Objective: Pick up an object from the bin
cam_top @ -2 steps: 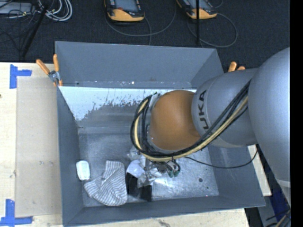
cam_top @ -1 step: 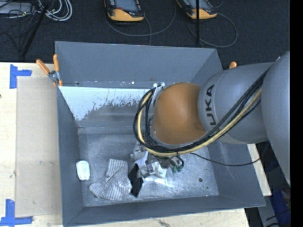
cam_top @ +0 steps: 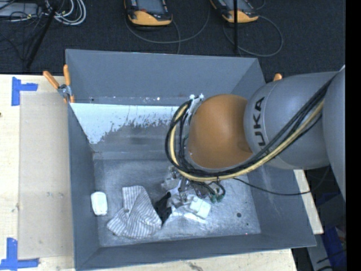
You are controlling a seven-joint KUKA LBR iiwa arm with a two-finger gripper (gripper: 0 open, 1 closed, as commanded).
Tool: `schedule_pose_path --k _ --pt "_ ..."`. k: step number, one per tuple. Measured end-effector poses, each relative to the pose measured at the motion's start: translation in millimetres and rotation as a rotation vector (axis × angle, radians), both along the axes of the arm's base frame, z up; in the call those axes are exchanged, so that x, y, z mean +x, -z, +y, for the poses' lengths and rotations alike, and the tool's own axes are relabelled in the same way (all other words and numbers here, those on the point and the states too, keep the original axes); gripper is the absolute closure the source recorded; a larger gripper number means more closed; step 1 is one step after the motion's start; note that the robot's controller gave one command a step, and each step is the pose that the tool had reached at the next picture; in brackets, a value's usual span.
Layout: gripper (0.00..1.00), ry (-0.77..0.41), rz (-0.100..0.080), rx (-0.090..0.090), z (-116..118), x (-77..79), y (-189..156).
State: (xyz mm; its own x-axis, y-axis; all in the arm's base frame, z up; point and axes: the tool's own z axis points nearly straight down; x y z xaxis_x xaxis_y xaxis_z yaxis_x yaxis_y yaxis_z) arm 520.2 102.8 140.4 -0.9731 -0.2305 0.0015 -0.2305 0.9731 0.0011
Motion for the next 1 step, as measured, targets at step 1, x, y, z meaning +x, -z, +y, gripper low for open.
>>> schedule_pose_path --k 1 --pt "1.0 0.014 0.006 -0.002 -4.9 -0.9 -47.5"
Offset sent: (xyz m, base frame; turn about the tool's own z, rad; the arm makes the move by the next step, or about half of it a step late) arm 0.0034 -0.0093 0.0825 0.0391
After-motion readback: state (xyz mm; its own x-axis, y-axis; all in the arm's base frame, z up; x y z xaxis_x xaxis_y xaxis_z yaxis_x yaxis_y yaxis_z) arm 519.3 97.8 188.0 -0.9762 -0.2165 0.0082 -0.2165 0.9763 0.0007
